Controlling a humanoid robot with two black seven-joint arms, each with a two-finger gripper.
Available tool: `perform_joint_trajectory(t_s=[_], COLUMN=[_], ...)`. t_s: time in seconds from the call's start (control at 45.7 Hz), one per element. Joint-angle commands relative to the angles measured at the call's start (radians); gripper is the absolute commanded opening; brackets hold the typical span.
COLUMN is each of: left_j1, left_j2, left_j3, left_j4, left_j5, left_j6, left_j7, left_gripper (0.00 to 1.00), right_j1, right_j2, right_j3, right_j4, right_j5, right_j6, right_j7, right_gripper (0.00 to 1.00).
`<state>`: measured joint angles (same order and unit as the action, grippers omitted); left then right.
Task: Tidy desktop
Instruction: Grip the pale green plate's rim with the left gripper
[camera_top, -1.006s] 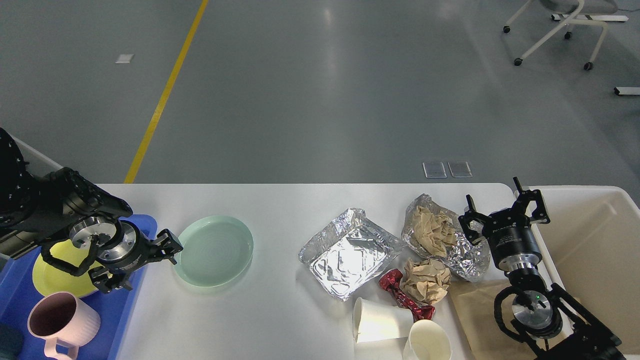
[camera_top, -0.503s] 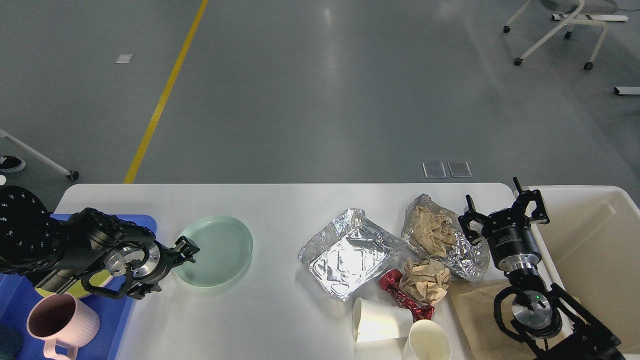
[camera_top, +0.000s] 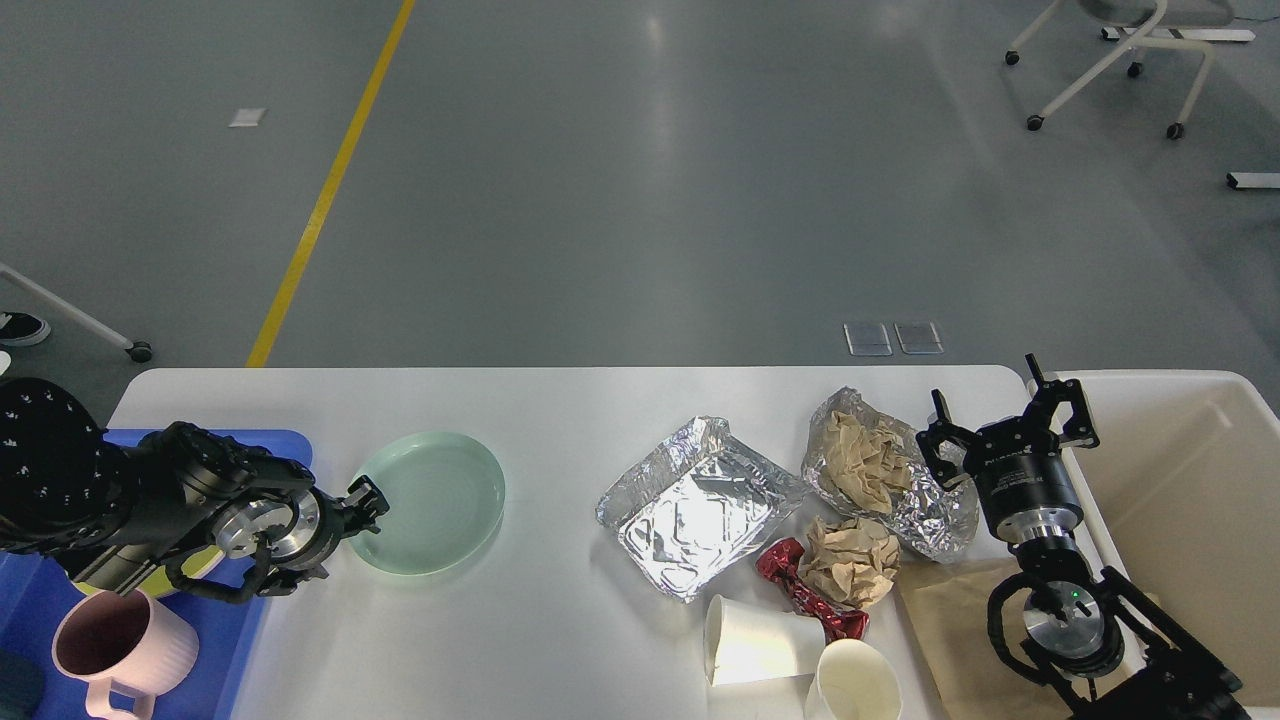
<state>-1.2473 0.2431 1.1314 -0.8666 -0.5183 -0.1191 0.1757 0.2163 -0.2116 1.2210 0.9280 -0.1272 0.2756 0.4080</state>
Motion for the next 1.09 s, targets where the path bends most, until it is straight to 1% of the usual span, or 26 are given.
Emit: perform_joint_trajectory(t_s=[0.0, 0.109, 0.197, 0.547, 0.634, 0.722, 1.072], left_j1=[0.002, 0.002, 0.002, 0.009, 0.008, 0.009, 0.006], left_j2=[-0.001, -0.001, 0.001, 0.002, 0.002, 0.004, 0.012], left_j3=[-0.013, -0.015, -0.013, -0.015, -0.015, -0.016, -0.018], left_j4=[0.0, 0.0, 0.0, 0.0, 0.0, 0.0, -0.002], left_j5=[0.001, 0.001, 0.001, 0.003, 0.003, 0.003, 0.0], left_j6=[-0.002, -0.016, -0.028, -0.03, -0.033, -0.051, -0.059], left_j7=[0.001, 0.001, 0.001, 0.001, -0.001, -0.001, -0.001], left_gripper=[0.54, 0.46, 0.41, 0.19, 0.06, 0.0, 0.0], right_j1=[0.0, 0.0, 0.0, 0.0, 0.0, 0.0, 0.0], right_j2=[0.0, 0.0, 0.0, 0.0, 0.0, 0.0, 0.0], right_j3=[0.0, 0.0, 0.0, 0.0, 0.0, 0.0, 0.0], right_j4=[0.0, 0.0, 0.0, 0.0, 0.0, 0.0, 0.0], right_j5=[0.0, 0.0, 0.0, 0.0, 0.0, 0.0, 0.0], right_j6=[-0.001, 0.001, -0.001, -0.001, -0.001, -0.001, -0.001], right_j7=[0.0, 0.0, 0.0, 0.0, 0.0, 0.0, 0.0], right_gripper=[1.0, 1.0, 1.0, 1.0, 1.0, 1.0, 1.0])
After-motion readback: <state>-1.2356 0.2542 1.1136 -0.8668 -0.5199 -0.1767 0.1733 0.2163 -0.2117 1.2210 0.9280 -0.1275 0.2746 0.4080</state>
